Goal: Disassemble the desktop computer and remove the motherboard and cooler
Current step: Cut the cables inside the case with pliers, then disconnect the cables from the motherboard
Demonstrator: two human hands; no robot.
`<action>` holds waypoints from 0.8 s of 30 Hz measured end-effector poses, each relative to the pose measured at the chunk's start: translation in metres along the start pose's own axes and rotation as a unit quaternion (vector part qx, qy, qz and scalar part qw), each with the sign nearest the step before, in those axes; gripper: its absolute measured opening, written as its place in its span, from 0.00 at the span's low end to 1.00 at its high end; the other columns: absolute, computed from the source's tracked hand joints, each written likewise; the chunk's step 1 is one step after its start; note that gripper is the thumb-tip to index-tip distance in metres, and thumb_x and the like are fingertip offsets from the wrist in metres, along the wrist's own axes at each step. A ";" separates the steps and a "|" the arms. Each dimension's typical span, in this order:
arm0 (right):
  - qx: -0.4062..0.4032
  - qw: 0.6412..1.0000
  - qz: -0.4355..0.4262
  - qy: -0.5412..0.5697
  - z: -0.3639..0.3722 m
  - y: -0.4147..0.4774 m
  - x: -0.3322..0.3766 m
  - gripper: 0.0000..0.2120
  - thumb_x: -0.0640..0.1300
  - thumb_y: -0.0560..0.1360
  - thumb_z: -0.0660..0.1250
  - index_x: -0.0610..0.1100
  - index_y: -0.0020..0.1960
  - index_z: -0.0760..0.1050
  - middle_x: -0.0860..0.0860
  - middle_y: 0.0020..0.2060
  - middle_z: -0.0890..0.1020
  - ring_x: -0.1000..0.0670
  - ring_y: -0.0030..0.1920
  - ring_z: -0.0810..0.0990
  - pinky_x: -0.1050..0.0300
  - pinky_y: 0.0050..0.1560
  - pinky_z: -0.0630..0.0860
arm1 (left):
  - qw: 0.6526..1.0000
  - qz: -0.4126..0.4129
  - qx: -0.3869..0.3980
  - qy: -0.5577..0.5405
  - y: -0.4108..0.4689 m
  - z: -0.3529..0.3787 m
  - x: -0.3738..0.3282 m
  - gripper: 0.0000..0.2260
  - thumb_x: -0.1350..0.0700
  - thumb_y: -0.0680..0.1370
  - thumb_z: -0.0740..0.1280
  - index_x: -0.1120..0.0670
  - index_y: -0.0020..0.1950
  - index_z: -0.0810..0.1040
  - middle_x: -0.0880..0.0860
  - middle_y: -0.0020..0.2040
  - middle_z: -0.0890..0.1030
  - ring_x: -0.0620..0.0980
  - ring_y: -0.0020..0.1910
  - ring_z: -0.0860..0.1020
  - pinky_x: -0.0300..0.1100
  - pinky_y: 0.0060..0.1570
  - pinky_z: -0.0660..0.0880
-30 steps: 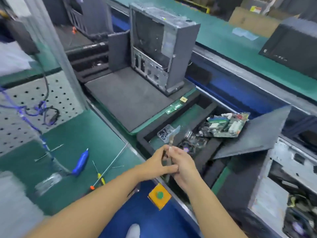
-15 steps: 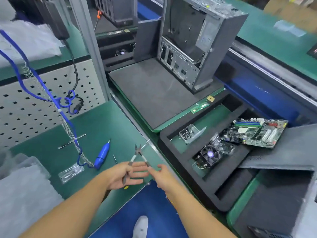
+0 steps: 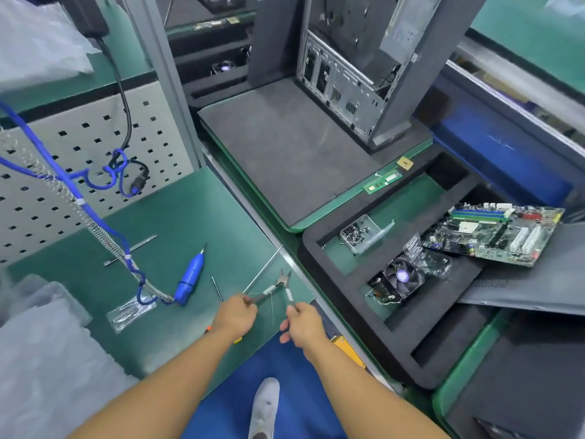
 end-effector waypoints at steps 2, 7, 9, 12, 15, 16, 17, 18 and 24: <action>0.005 1.000 0.008 0.018 0.011 0.005 0.008 0.12 0.44 0.84 0.53 0.44 0.58 0.74 0.48 0.36 0.80 0.50 0.28 0.78 0.60 0.31 0.72 | 0.999 0.007 -0.028 0.024 0.000 -0.002 0.000 0.12 0.55 0.78 0.62 0.52 0.60 0.79 0.55 0.55 0.83 0.55 0.53 0.79 0.40 0.49 0.72; 0.003 0.999 -0.022 -0.035 0.034 0.017 0.032 0.15 0.46 0.84 0.55 0.41 0.64 0.74 0.42 0.51 0.79 0.45 0.46 0.74 0.48 0.48 0.79 | 0.994 0.018 -0.081 0.064 -0.002 -0.013 0.001 0.12 0.58 0.77 0.63 0.60 0.58 0.78 0.59 0.60 0.77 0.60 0.57 0.77 0.47 0.55 0.74; -0.027 0.981 -0.055 -0.184 0.036 0.016 0.039 0.16 0.48 0.83 0.56 0.41 0.65 0.72 0.43 0.62 0.72 0.44 0.58 0.71 0.46 0.62 0.72 | 0.992 0.027 -0.086 0.083 -0.004 -0.016 0.000 0.14 0.57 0.78 0.62 0.61 0.61 0.77 0.58 0.63 0.74 0.59 0.60 0.76 0.49 0.60 0.73; -0.011 0.959 -0.098 -0.266 0.034 0.006 0.040 0.22 0.46 0.81 0.57 0.46 0.74 0.62 0.47 0.70 0.63 0.44 0.68 0.64 0.49 0.67 0.64 | 0.990 0.043 -0.095 0.091 -0.010 -0.016 -0.005 0.17 0.57 0.77 0.63 0.59 0.65 0.76 0.56 0.65 0.74 0.58 0.62 0.75 0.49 0.62 0.72; 0.050 0.978 -0.100 -0.176 0.022 -0.005 0.030 0.25 0.42 0.80 0.55 0.50 0.77 0.62 0.47 0.71 0.66 0.43 0.69 0.67 0.47 0.70 0.67 | 0.987 0.095 -0.102 0.085 -0.018 -0.010 -0.025 0.15 0.58 0.78 0.63 0.57 0.63 0.77 0.54 0.63 0.75 0.57 0.60 0.76 0.49 0.58 0.73; 0.055 0.981 -0.101 -0.155 0.014 -0.009 0.026 0.25 0.41 0.80 0.55 0.49 0.77 0.64 0.47 0.72 0.67 0.44 0.70 0.67 0.48 0.70 0.67 | 0.986 0.113 -0.099 0.070 -0.021 -0.007 -0.035 0.12 0.58 0.78 0.62 0.55 0.60 0.78 0.54 0.61 0.76 0.55 0.57 0.77 0.47 0.56 0.74; 0.052 0.983 -0.100 -0.144 0.006 -0.013 0.021 0.25 0.41 0.80 0.55 0.48 0.77 0.64 0.47 0.73 0.67 0.44 0.72 0.67 0.49 0.71 0.67 | 0.986 0.131 -0.092 0.053 -0.025 -0.003 -0.045 0.10 0.58 0.78 0.62 0.53 0.56 0.79 0.53 0.58 0.78 0.54 0.53 0.77 0.46 0.52 0.74; 0.041 0.984 -0.100 -0.139 -0.004 -0.018 0.016 0.24 0.41 0.80 0.55 0.48 0.77 0.64 0.47 0.74 0.66 0.45 0.73 0.65 0.50 0.71 0.67 | 0.985 0.151 -0.081 0.037 -0.029 0.001 -0.058 0.08 0.59 0.78 0.62 0.51 0.51 0.80 0.52 0.53 0.80 0.52 0.48 0.78 0.45 0.48 0.74; -0.037 0.990 -0.137 -0.023 -0.078 -0.057 -0.001 0.18 0.39 0.78 0.54 0.47 0.61 0.76 0.46 0.57 0.82 0.45 0.54 0.82 0.52 0.53 0.78 | 0.957 0.280 -0.042 -0.059 -0.079 0.030 -0.148 0.13 0.61 0.78 0.62 0.44 0.40 0.77 0.44 0.36 0.82 0.40 0.36 0.78 0.31 0.35 0.70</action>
Point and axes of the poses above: each hand's wrist, its own y-axis towards the middle knuckle, its own z-axis out of the palm, x = y × z, the point moved 4 cm from there along y, towards the middle knuckle
